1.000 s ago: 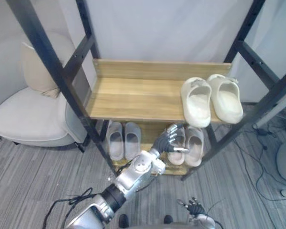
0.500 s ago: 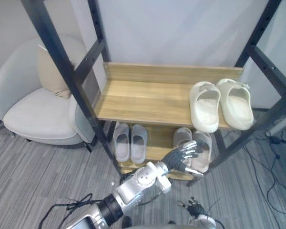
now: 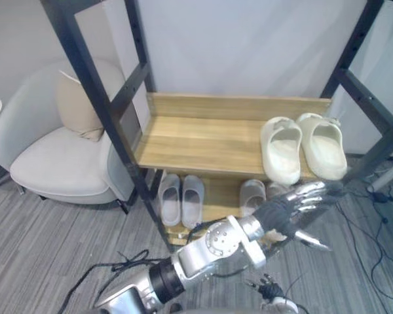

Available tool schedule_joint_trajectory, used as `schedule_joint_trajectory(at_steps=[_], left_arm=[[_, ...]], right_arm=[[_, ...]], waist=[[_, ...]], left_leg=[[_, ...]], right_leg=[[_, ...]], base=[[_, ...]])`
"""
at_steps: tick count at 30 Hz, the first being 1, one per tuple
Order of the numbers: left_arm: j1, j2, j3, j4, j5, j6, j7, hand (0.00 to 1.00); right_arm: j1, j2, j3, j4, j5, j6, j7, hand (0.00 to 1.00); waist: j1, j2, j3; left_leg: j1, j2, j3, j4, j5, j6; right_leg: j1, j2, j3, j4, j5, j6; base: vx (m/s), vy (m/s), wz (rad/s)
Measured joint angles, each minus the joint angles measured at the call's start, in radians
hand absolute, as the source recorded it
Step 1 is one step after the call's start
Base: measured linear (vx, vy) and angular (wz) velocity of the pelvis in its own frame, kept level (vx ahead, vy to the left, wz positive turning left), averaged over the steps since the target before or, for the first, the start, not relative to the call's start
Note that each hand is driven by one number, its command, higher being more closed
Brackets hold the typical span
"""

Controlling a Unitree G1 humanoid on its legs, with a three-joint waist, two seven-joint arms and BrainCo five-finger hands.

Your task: Organize the slippers on the shoe rack

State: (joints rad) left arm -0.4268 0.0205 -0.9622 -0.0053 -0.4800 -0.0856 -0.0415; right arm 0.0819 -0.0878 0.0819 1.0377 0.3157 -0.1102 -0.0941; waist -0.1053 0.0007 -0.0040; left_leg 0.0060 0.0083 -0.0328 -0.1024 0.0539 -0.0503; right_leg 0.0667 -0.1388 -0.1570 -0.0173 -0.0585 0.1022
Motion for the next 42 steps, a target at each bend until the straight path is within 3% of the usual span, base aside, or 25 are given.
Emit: schedule_joint_trajectory(at_steps=[7,14,23,42], left_arm=[[-0.016,-0.015,0.004,0.23,0.046,-0.015,0.04,0.0],[-0.016,-0.013,0.045,0.301,0.067,-0.016,0.065,0.0],[-0.044,-0.014,0.113,0.337,0.087,-0.016,0.1,0.0],[-0.104,-0.013,0.188,0.337,0.105,-0.017,0.131,0.0]], right_arm=[[-0.001,0.0,-0.013,-0.005,0.0,-0.001,-0.006,0.0],[-0.001,0.005,-0.04,-0.012,-0.001,0.0,-0.015,0.0],[-0.004,0.013,-0.063,-0.041,-0.002,0.0,-0.019,0.0],[-0.021,0.021,-0.091,-0.046,-0.003,-0.001,-0.02,0.0]], waist=[[-0.008,0.003,0.0],[-0.017,-0.003,0.012],[-0.049,-0.005,0.045],[-0.064,0.001,0.088]], left_leg=[[0.012,0.002,0.014,0.0,-0.001,-0.001],[0.012,0.015,0.039,-0.001,-0.014,-0.012],[-0.004,0.019,0.052,0.0,-0.023,-0.017],[-0.007,0.02,0.084,-0.001,-0.028,-0.017]], right_leg=[[0.002,0.007,0.008,0.0,-0.003,-0.007],[-0.008,0.019,0.027,-0.007,-0.002,-0.016],[-0.014,0.025,0.028,-0.03,0.0,-0.019],[-0.015,0.024,0.053,-0.07,0.031,-0.017]], base=[[-0.02,-0.008,-0.06],[0.01,-0.016,-0.1],[0.04,-0.018,-0.03],[-0.03,-0.005,-0.05]])
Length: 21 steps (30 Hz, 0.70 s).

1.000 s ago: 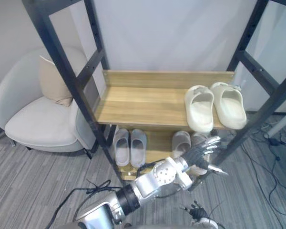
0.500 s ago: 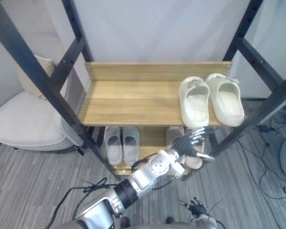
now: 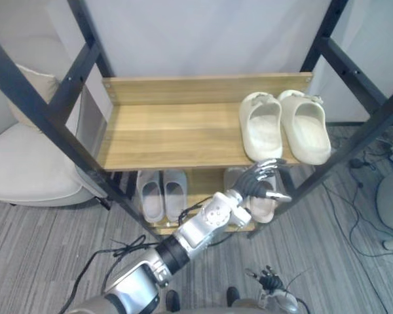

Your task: Organize the slippers on the shoe rack

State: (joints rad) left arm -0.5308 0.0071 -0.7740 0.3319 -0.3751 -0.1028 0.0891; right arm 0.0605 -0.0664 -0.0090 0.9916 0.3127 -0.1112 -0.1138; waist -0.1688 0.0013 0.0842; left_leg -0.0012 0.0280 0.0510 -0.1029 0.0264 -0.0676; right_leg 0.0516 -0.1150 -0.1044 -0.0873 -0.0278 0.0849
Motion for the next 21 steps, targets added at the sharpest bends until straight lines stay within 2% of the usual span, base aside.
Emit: schedule_joint_trajectory(at_steps=[21], left_arm=[[0.058,0.0,-0.042,0.0,-0.045,0.0,-0.034,0.0]], right_arm=[[-0.014,-0.002,0.016,0.003,0.001,0.0,-0.004,0.0]], waist=[[0.004,0.001,0.001]], left_leg=[[0.005,-0.007,-0.04,0.0,0.007,0.005]], right_leg=[[0.034,-0.004,-0.038,-0.001,0.001,0.001]], base=[[-0.02,-0.011,0.05]])
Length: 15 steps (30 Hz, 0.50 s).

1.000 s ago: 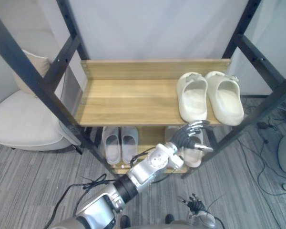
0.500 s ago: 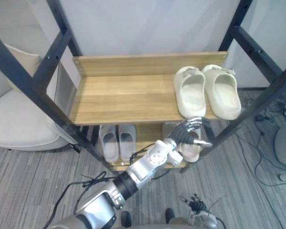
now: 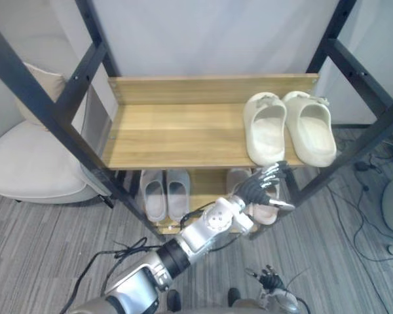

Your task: Organize the slippers on the shoe rack

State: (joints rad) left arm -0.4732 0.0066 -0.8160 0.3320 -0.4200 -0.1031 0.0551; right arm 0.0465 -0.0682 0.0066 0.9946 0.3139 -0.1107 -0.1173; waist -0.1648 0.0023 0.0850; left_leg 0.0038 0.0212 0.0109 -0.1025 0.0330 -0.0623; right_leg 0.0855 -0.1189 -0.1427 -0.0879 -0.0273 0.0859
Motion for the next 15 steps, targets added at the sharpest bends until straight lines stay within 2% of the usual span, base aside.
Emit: schedule_joint_trajectory(at_steps=[8,15], left_arm=[[0.043,0.004,-0.018,-0.01,-0.025,0.0,-0.008,0.0],[0.068,0.024,-0.025,-0.149,-0.078,-0.001,-0.017,0.0]], right_arm=[[-0.007,-0.002,0.017,0.001,0.001,0.0,-0.001,0.0],[-0.005,-0.011,0.038,0.001,0.002,0.001,-0.003,0.0]], waist=[[0.008,0.0,0.0],[0.019,0.002,-0.001]], left_leg=[[0.016,-0.002,-0.013,0.0,0.005,0.002],[0.022,-0.004,-0.036,0.0,0.008,0.002]], right_leg=[[0.021,-0.001,-0.014,0.0,-0.001,0.001],[0.041,-0.002,-0.037,0.0,-0.006,0.003]], base=[[-0.05,-0.02,0.06],[-0.03,-0.028,0.09]])
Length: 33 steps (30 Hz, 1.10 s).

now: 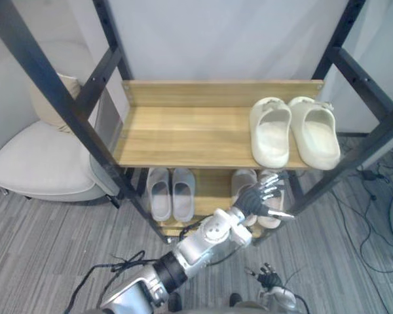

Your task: Organize the slippers on the shoe rack

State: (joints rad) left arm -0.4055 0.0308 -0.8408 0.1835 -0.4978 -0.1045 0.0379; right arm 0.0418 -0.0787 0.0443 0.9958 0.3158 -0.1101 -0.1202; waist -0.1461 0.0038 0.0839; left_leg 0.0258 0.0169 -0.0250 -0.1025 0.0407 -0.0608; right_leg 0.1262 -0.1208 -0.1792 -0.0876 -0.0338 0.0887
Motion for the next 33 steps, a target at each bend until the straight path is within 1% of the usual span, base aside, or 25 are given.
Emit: schedule_joint_trajectory(at_steps=[3,4,5,7,9,13,15,19,20,23,24,33], left_arm=[[0.01,0.007,0.0,-0.035,-0.016,-0.01,0.001,0.0],[0.011,0.005,0.001,-0.046,-0.018,-0.01,0.003,0.0],[0.013,0.004,0.001,-0.068,-0.021,-0.013,0.004,0.0],[0.018,0.004,0.009,-0.095,-0.026,-0.017,0.006,0.0],[0.019,0.001,0.031,-0.101,-0.026,-0.02,0.011,0.0],[0.025,0.006,0.081,-0.098,-0.023,-0.02,0.051,0.0],[0.025,0.006,0.097,-0.089,-0.022,-0.019,0.06,0.0],[0.025,0.005,0.138,-0.041,-0.012,-0.019,0.081,0.0],[0.024,0.005,0.158,-0.011,-0.005,-0.019,0.095,0.0],[0.023,0.005,0.203,0.023,0.01,-0.02,0.1,0.0],[0.019,0.005,0.218,0.029,0.016,-0.02,0.114,0.0],[-0.054,0.005,0.253,0.073,0.027,-0.02,0.134,0.0]], right_arm=[[0.002,0.0,0.0,0.001,0.0,0.0,0.0,0.0],[0.011,-0.001,0.001,0.003,0.0,0.0,0.0,0.0],[0.015,-0.003,0.0,0.003,0.0,0.0,0.0,0.0],[0.019,-0.005,0.0,0.004,0.001,0.0,-0.001,0.0],[0.019,-0.002,0.001,0.005,0.001,0.0,-0.004,0.0],[0.018,0.0,0.001,0.004,0.002,0.0,-0.009,0.0],[0.019,0.0,0.0,0.004,0.002,0.0,-0.009,0.0],[0.02,0.0,-0.001,0.003,0.002,0.0,-0.009,0.0],[0.02,0.0,-0.001,0.003,0.002,0.0,-0.009,0.0],[0.022,0.001,-0.003,0.003,0.001,0.0,-0.009,0.0],[0.022,0.002,-0.003,0.003,0.001,0.0,-0.009,0.0],[0.027,0.009,-0.028,0.003,-0.001,0.0,-0.008,0.0]], waist=[[0.013,0.003,-0.003],[0.021,0.007,-0.007],[0.036,0.011,-0.011],[0.042,0.011,-0.02],[0.041,0.01,-0.024],[0.042,0.007,-0.029],[0.042,0.006,-0.029],[0.041,0.004,-0.03],[0.041,0.001,-0.031],[0.04,-0.006,-0.033],[0.039,-0.007,-0.032],[0.033,-0.015,-0.032]], left_leg=[[0.012,0.001,-0.013,0.0,0.0,0.0],[0.01,0.003,-0.014,0.0,0.0,0.0],[0.008,0.004,-0.016,0.0,0.0,0.0],[0.007,0.003,-0.022,0.0,0.0,0.0],[0.009,0.002,-0.025,0.0,0.0,0.0],[0.01,-0.003,-0.029,0.0,0.0,0.0],[0.011,-0.003,-0.032,0.0,0.0,0.0],[0.011,0.001,-0.027,0.0,0.0,0.0],[0.011,0.005,-0.023,0.0,0.0,-0.001],[0.01,0.007,-0.014,0.0,-0.001,-0.001],[0.009,0.007,-0.011,0.0,-0.001,-0.002],[-0.006,0.007,0.01,0.0,-0.003,-0.003]], right_leg=[[0.011,-0.002,-0.013,0.018,-0.018,0.0],[-0.002,-0.003,-0.012,0.034,-0.028,0.0],[-0.015,-0.004,-0.011,0.057,-0.041,0.001],[-0.024,-0.007,-0.011,0.088,-0.06,0.002],[-0.027,-0.008,-0.015,0.103,-0.07,0.003],[-0.021,-0.008,-0.025,0.098,-0.07,0.003],[-0.021,-0.007,-0.027,0.097,-0.069,0.003],[-0.016,-0.004,-0.025,0.081,-0.059,-0.003],[-0.017,-0.003,-0.024,0.079,-0.058,-0.004],[-0.016,0.001,-0.019,0.065,-0.05,-0.006],[-0.016,0.002,-0.014,0.057,-0.045,-0.006],[-0.021,0.004,0.0,0.012,-0.015,-0.005]], base=[[-0.03,-0.032,0.16],[-0.05,-0.033,0.1],[-0.05,-0.028,0.06],[-0.01,-0.027,0.08],[0.01,-0.02,0.08],[-0.01,-0.011,0.03],[-0.04,-0.017,0.03],[-0.04,-0.018,-0.04],[-0.05,-0.032,-0.07],[-0.03,-0.018,-0.08],[-0.03,-0.011,-0.1],[-0.02,-0.008,-0.07]])
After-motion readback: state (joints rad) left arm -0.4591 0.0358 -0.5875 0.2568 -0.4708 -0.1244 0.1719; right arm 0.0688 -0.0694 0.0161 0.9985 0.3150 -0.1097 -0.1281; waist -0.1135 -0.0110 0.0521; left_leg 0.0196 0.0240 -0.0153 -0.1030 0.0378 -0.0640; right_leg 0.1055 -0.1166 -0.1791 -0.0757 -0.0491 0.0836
